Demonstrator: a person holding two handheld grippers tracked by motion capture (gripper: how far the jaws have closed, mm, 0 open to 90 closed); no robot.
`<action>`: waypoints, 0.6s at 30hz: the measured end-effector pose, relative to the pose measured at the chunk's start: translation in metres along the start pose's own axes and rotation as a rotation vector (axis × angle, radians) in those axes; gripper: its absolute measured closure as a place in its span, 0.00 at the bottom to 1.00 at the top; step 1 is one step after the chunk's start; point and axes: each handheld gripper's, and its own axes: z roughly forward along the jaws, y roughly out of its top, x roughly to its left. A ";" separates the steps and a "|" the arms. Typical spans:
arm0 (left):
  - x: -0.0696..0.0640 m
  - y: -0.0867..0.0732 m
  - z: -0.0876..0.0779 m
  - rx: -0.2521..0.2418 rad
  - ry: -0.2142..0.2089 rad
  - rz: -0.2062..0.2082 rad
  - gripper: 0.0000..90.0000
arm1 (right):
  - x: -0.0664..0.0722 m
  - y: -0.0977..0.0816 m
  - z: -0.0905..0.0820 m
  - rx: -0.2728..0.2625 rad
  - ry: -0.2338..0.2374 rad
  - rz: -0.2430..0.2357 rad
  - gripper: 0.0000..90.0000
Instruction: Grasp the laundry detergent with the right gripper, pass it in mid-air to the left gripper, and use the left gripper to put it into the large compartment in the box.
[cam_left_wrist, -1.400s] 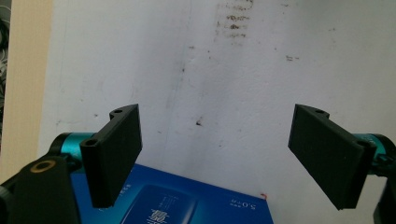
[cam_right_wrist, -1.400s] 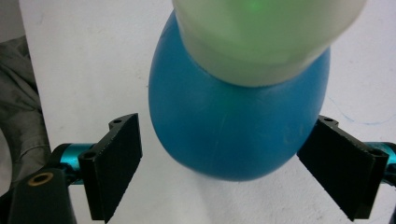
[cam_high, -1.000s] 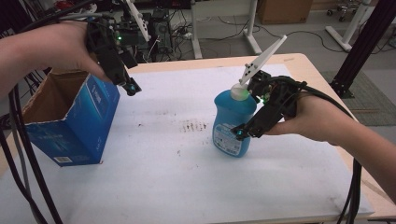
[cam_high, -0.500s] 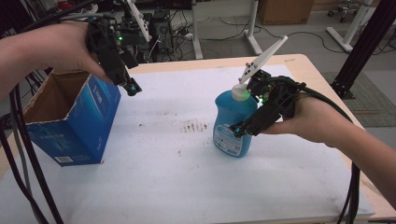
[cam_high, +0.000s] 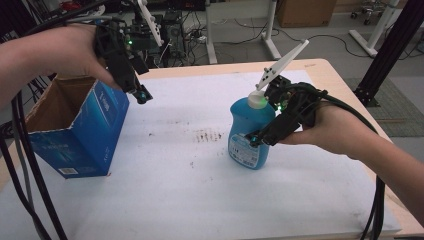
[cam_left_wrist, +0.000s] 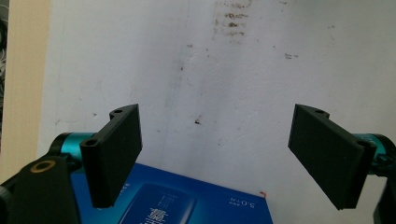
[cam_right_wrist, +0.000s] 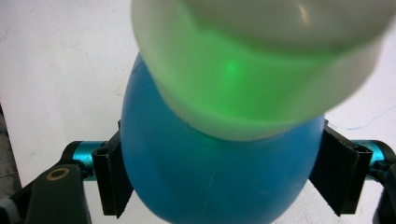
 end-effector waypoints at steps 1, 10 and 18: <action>0.000 0.000 0.000 0.000 0.000 0.000 0.20 | 0.000 0.000 0.000 0.001 0.002 0.001 0.21; 0.000 0.000 0.000 0.000 0.000 -0.002 0.20 | 0.001 0.000 0.001 -0.005 -0.002 0.000 0.21; 0.000 0.001 0.001 0.002 -0.001 0.007 0.20 | 0.000 0.000 -0.001 -0.019 -0.005 0.002 0.30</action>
